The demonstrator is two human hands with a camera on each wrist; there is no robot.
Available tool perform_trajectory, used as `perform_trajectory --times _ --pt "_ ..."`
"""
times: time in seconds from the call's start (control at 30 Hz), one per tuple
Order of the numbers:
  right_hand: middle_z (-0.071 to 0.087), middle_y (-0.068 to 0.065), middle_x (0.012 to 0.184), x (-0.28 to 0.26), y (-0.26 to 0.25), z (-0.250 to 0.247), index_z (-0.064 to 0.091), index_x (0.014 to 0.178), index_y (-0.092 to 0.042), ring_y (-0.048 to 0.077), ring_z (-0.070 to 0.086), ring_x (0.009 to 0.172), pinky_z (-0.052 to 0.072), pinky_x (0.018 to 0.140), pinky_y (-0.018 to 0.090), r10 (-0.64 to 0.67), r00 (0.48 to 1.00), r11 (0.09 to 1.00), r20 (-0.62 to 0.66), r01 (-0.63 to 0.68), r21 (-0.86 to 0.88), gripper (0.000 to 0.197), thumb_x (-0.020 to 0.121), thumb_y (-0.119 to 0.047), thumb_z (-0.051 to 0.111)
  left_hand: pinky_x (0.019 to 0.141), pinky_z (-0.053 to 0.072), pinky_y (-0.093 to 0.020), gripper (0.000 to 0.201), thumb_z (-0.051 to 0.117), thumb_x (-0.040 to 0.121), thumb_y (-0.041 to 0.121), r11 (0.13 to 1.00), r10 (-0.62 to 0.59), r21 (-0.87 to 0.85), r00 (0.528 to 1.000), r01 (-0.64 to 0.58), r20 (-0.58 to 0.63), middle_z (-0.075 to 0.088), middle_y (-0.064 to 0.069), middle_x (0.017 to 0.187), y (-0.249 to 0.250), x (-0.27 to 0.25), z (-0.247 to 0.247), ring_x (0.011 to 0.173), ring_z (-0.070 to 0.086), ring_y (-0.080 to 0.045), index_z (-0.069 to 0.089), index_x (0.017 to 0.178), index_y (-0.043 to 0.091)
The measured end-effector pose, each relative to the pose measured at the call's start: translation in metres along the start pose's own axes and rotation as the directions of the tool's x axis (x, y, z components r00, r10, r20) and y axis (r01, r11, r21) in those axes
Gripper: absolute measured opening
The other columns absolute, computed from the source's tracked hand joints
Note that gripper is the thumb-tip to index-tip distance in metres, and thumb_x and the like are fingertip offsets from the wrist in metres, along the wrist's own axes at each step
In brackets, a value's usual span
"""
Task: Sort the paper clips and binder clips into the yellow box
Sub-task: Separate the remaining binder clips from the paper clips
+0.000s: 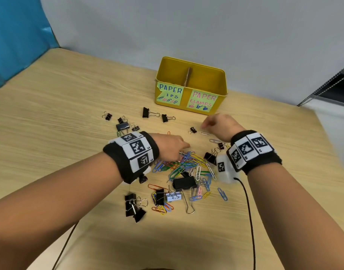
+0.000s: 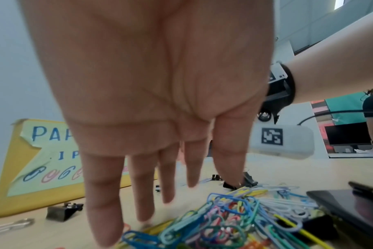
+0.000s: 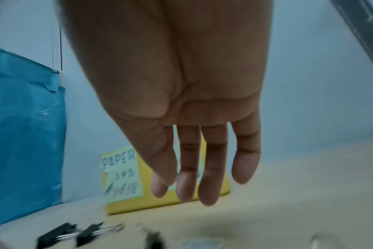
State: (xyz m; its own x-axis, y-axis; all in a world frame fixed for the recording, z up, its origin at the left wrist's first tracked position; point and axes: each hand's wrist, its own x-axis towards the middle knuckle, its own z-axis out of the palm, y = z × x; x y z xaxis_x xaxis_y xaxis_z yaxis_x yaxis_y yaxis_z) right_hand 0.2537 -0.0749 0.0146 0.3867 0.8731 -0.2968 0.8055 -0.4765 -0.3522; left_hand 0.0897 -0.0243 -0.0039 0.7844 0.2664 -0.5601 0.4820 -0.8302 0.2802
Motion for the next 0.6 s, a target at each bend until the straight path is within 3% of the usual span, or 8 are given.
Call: perform_trajectory --times 0.07,0.13,0.2,0.27,0.4,0.47,0.53,0.6 --pt "0.061 0.007 0.12 -0.001 0.015 -0.009 0.067 0.101 -0.02 0.022 0.055 0.107 0.04 0.085 0.028 0.08 0.996 0.993 0.025 -0.078 -0.085 0.023 0.089 -0.007 0.053 0.115 0.03 -0.044 0.062 0.046 0.094 0.021 1.0 -0.015 -0.018 0.998 0.013 -0.069 0.015 -0.009 0.156 0.003 0.003 -0.005 0.141 0.024 -0.03 0.016 0.149 0.019" --pt "0.062 0.002 0.108 -0.005 0.025 -0.018 0.065 0.103 -0.023 0.021 0.054 0.101 0.042 0.083 0.03 0.142 0.967 0.979 0.211 -0.106 -0.175 0.024 0.08 -0.016 0.068 0.118 0.022 -0.046 0.067 0.046 0.093 0.015 1.0 -0.018 0.019 0.994 0.021 -0.109 0.0 -0.005 0.159 0.007 0.012 -0.011 0.146 0.01 -0.03 0.01 0.15 0.02" --pt "0.058 -0.006 0.092 -0.01 0.031 -0.022 0.06 0.108 -0.026 0.02 0.055 0.096 0.044 0.078 0.03 0.204 0.874 0.975 0.441 -0.139 -0.175 0.042 0.07 -0.029 0.079 0.119 0.018 -0.049 0.07 0.043 0.093 0.009 0.997 -0.024 0.074 0.993 0.032 -0.118 -0.009 0.0 0.159 0.01 0.025 -0.017 0.147 0.0 -0.027 0.004 0.15 0.022" --pt "0.058 -0.005 0.086 -0.013 0.031 -0.019 0.058 0.108 -0.026 0.019 0.056 0.091 0.043 0.071 0.028 0.224 0.822 0.974 0.523 -0.165 -0.157 0.049 0.066 -0.032 0.082 0.118 0.017 -0.05 0.068 0.04 0.093 0.008 0.99 -0.03 0.135 0.995 0.043 -0.096 -0.01 0.002 0.159 0.013 0.036 -0.021 0.147 -0.002 -0.026 0.004 0.15 0.021" --pt "0.061 0.0 0.073 -0.012 0.028 0.001 0.066 0.095 -0.012 0.014 0.054 0.067 0.042 0.059 0.023 0.141 0.937 0.978 0.319 -0.083 -0.189 0.023 0.075 -0.02 0.075 0.115 0.021 -0.054 0.062 0.037 0.096 0.015 0.971 -0.116 0.204 0.991 0.128 -0.069 0.0 0.002 0.16 0.004 0.041 -0.021 0.147 0.009 -0.027 0.007 0.15 0.017" --pt "0.056 -0.003 0.061 -0.009 0.019 0.007 0.066 0.086 -0.012 0.009 0.05 0.056 0.04 0.049 0.02 0.092 0.964 0.99 0.248 -0.061 -0.131 0.007 0.079 -0.013 0.069 0.116 0.02 -0.054 0.062 0.037 0.096 0.015 0.966 -0.161 0.188 0.982 0.178 -0.103 0.002 0.001 0.16 -0.005 0.038 -0.02 0.147 0.01 -0.027 0.008 0.15 0.018" --pt "0.056 -0.002 0.059 -0.001 0.007 0.011 0.068 0.087 -0.012 0.009 0.051 0.051 0.041 0.04 0.016 0.072 0.98 0.996 0.187 -0.062 -0.056 0.007 0.081 -0.009 0.067 0.118 0.015 -0.053 0.065 0.038 0.095 0.014 0.964 -0.207 0.143 0.971 0.223 -0.116 -0.002 0.001 0.16 -0.014 0.034 -0.019 0.147 0.004 -0.026 0.004 0.15 0.018" --pt "0.061 0.003 0.068 0.007 -0.002 0.012 0.068 0.093 -0.01 0.013 0.057 0.055 0.048 0.045 0.017 0.086 0.992 0.991 0.09 -0.094 0.096 0.013 0.082 -0.005 0.064 0.118 0.011 -0.051 0.07 0.04 0.094 0.011 0.963 -0.241 0.088 0.959 0.256 -0.148 -0.008 0.0 0.16 -0.018 0.029 -0.018 0.148 -0.002 -0.026 -0.002 0.15 0.018"
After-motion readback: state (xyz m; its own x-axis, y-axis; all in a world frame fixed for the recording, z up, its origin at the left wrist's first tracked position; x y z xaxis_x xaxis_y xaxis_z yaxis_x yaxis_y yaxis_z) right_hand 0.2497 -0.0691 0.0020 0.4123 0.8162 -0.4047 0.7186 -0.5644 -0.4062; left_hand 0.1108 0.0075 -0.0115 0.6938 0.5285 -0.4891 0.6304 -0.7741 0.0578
